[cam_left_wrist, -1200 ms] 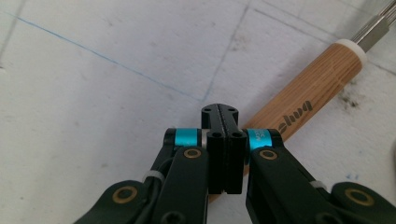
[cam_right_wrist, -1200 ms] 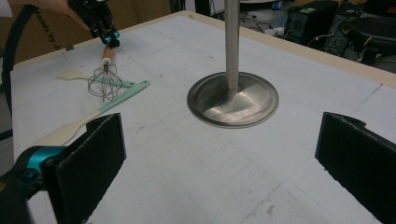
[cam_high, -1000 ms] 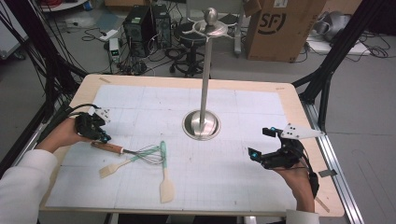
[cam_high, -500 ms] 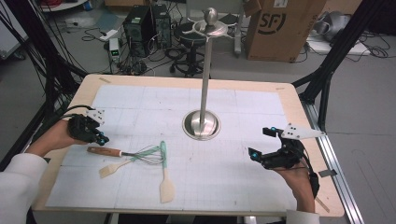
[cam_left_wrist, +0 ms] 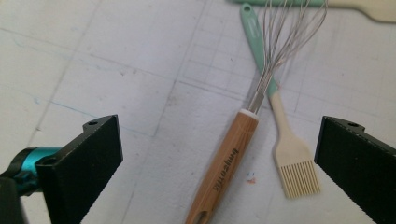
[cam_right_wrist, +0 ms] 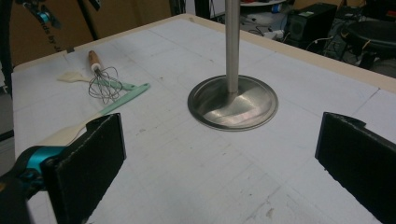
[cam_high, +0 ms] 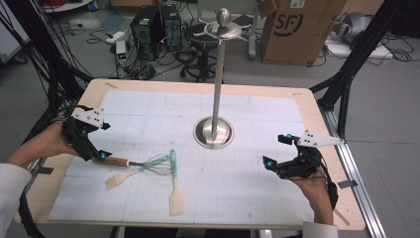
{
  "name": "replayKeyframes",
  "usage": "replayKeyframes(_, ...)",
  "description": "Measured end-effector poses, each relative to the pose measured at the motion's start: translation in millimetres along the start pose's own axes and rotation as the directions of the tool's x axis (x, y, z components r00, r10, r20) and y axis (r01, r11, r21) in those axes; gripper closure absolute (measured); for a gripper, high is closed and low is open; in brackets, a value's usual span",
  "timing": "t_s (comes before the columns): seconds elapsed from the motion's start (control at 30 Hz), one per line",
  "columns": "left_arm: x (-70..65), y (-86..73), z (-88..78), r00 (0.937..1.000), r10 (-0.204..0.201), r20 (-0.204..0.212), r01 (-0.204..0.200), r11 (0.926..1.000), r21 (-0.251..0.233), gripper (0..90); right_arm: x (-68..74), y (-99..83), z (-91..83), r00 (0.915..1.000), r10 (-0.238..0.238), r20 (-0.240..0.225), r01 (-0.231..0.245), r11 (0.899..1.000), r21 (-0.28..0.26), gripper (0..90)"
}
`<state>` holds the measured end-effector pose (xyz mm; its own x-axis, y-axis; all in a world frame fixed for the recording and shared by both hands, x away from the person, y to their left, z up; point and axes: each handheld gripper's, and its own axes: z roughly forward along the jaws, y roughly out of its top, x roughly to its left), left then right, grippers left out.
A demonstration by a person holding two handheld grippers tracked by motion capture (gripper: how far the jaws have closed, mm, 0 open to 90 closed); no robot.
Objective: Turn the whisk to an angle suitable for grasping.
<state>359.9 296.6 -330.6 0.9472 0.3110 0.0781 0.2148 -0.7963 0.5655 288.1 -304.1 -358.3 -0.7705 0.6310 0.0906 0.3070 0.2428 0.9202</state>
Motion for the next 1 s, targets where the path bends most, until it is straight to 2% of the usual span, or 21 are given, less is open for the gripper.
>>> replayKeyframes(0.17, -1.4, 4.7, -2.5, 0.9994, 0.032, -0.012, -0.032, 0.9995, 0.009, 1.6, -0.3, 0.1, 0.0, 1.0000, 0.001, 0.000, -0.001, 1.000, -0.001, 0.1)
replayKeyframes(0.33, -4.9, 7.7, 7.3, 0.9950, 0.099, -0.004, -0.099, 0.9943, 0.040, 1.6, -0.2, 0.0, -1.0, 1.0000, 0.001, 0.000, -0.001, 1.000, -0.004, 0.1)
replayKeyframes(0.53, -4.7, 5.8, 27.4, 0.9930, 0.109, 0.045, -0.113, 0.9901, 0.083, 1.7, 0.5, -0.1, -2.2, 1.0000, -0.003, -0.006, 0.003, 1.000, -0.001, 0.1)
replayKeyframes(0.57, -4.7, 5.2, 30.2, 0.9920, 0.120, 0.040, -0.123, 0.9883, 0.090, 1.6, 0.6, -0.1, -2.5, 1.0000, -0.007, -0.005, 0.007, 1.000, 0.001, 0.1)
replayKeyframes(0.63, -4.0, 3.3, 35.7, 0.9908, 0.122, 0.059, -0.127, 0.9882, 0.086, 1.7, 0.4, -0.3, -3.0, 1.0000, -0.006, -0.003, 0.006, 1.000, 0.003, 0.1)
replayKeyframes(0.83, -4.9, -3.5, 51.2, 0.9894, 0.120, 0.082, -0.129, 0.9857, 0.109, 1.7, 0.4, -0.6, -4.7, 0.9999, -0.008, -0.012, 0.008, 1.000, 0.002, 0.1)
replayKeyframes(1.0, -4.5, -5.8, 60.6, 0.9854, 0.126, 0.115, -0.141, 0.9806, 0.136, 6.4, 0.8, -0.4, -3.8, 0.9999, -0.011, -0.008, 0.011, 1.000, 0.005, 0.1)
